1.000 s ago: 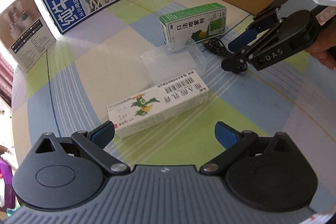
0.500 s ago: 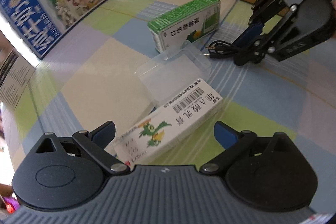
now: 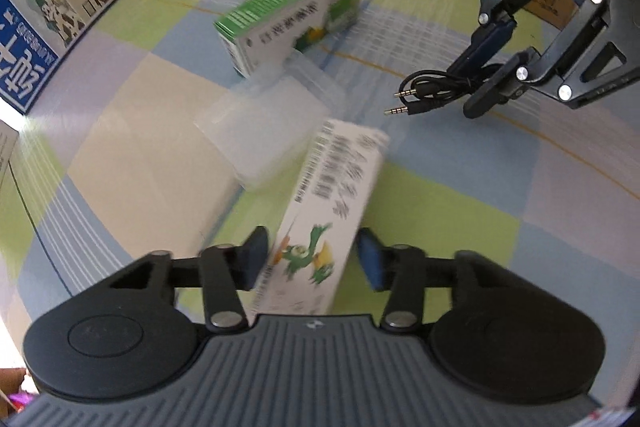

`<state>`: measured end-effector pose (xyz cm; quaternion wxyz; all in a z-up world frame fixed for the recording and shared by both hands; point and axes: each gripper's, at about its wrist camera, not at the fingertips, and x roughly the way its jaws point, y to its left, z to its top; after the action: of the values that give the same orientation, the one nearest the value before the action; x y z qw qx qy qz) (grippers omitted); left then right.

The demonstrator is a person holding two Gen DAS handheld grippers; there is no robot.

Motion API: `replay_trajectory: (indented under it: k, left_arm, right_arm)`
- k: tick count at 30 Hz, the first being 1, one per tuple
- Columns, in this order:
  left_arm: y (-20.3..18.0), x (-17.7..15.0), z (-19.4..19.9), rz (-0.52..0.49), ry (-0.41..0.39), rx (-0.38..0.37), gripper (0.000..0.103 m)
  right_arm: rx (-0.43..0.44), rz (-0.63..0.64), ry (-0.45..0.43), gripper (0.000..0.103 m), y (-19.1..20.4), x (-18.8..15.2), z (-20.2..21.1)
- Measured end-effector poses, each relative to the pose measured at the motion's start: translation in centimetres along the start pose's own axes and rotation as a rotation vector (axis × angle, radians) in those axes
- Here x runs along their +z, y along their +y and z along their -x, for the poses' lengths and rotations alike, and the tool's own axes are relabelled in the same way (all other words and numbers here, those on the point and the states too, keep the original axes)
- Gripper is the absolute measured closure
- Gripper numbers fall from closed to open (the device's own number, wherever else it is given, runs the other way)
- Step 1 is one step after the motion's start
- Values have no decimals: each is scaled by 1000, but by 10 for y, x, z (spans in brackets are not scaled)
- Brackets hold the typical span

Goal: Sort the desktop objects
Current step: 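Grasp the white medicine box with the left tool while the right tool grasps the black cable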

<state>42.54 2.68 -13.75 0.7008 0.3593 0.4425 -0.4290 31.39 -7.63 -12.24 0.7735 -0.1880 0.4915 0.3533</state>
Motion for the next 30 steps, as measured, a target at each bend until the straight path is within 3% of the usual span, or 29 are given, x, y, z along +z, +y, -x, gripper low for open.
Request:
replay_trajectory:
  k: [5, 13, 17, 22, 30]
  left_arm:
    - [-42, -14, 13, 81, 55, 4, 69]
    - [-120, -43, 38, 221, 44, -36, 69]
    - [-126, -46, 44, 283, 20, -23, 67]
    - [-134, -43, 48, 320, -11, 1, 57]
    - [-138, -38, 44, 343, -44, 38, 56]
  right_arm:
    - [27, 0, 35, 87, 20, -26, 12]
    - [36, -125, 33, 87, 37, -60, 27]
    - [6, -183, 21, 86, 41, -72, 32]
    - [-23, -211, -8, 85, 47, -85, 34]
    - [-87, -210, -92, 84, 61, -97, 34]
